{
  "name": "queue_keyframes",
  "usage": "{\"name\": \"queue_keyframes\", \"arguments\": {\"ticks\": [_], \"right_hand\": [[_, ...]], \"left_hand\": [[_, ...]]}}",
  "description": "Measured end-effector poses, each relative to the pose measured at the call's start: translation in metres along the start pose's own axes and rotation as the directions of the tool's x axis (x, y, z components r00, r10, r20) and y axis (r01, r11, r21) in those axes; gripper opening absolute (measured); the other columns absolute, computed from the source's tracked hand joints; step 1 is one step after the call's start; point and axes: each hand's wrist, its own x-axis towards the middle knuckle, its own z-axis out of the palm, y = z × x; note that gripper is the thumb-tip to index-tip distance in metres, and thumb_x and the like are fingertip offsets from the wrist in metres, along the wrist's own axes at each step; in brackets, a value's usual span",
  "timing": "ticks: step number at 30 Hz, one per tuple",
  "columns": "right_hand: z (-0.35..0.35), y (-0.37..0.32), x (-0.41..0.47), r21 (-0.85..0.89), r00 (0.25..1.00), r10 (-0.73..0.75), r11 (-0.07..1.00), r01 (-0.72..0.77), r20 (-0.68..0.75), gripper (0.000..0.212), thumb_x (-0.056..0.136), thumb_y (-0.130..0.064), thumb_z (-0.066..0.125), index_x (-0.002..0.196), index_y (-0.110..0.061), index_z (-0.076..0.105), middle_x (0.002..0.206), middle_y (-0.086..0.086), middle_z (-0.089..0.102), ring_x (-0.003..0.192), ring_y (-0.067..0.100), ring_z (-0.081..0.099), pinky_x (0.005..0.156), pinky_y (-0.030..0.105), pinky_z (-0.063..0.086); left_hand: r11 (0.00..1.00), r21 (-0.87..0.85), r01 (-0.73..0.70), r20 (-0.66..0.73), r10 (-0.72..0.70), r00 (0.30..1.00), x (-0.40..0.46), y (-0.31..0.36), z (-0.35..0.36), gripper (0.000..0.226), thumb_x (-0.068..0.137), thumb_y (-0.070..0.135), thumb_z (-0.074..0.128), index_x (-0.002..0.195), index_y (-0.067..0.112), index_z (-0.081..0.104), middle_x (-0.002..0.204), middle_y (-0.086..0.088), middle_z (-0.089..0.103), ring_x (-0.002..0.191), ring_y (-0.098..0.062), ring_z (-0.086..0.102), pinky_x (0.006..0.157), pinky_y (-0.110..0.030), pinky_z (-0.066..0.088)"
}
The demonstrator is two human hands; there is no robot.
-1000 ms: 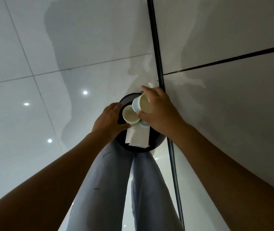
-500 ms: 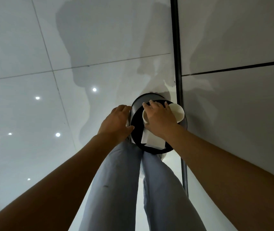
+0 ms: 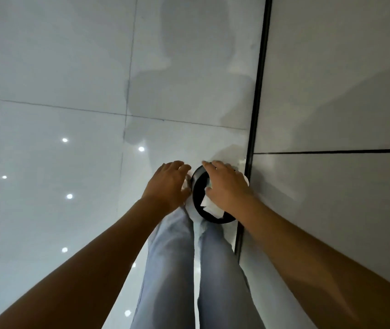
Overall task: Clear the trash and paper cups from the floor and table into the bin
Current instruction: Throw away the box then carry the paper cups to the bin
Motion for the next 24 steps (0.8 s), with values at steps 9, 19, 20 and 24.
{"name": "queue_keyframes", "arguments": {"ticks": [9,19,20,24], "right_hand": [[-0.054,-0.155,-0.14,-0.319,0.946,-0.321,0.893,0.319,0.05,0.058,0.094,-0.024,0.05,0.146,-0.024,0.025,0.145,0.005,0.036,0.128,0.028,0.038,0.099,0.041,0.037],[0.018,-0.4,-0.288,-0.54,0.666,-0.692,0.46,0.704,0.279,0.06,0.094,-0.028,0.05,0.147,-0.024,0.025,0.147,0.003,0.035,0.13,0.026,0.036,0.101,0.04,0.038],[0.034,-0.425,-0.302,-0.554,0.633,-0.713,0.409,0.725,0.303,0.06,0.093,-0.028,0.051,0.147,-0.024,0.025,0.147,0.003,0.035,0.13,0.026,0.036,0.1,0.04,0.038],[0.12,-0.518,-0.364,-0.571,0.507,-0.76,0.222,0.79,0.406,0.06,0.092,-0.028,0.052,0.146,-0.023,0.027,0.146,0.004,0.037,0.129,0.026,0.038,0.098,0.041,0.04]], "left_hand": [[0.93,-0.208,0.302,-0.251,-0.349,0.903,-0.225,0.01,-0.053,0.056,0.091,0.034,0.058,0.141,0.018,0.04,0.144,-0.002,0.044,0.131,-0.021,0.041,0.113,-0.031,0.028],[0.603,-0.537,0.59,-0.334,-0.795,0.507,-0.521,-0.065,-0.02,0.052,0.093,0.035,0.051,0.14,0.015,0.04,0.138,-0.006,0.049,0.126,-0.023,0.044,0.115,-0.035,0.025],[0.559,-0.576,0.596,-0.335,-0.827,0.452,-0.549,-0.074,-0.011,0.052,0.093,0.034,0.052,0.14,0.014,0.041,0.136,-0.006,0.05,0.125,-0.024,0.045,0.114,-0.035,0.026],[0.426,-0.668,0.61,-0.308,-0.904,0.295,-0.669,-0.105,0.044,0.05,0.093,0.033,0.052,0.138,0.014,0.042,0.135,-0.006,0.05,0.125,-0.023,0.045,0.116,-0.036,0.023]]}}
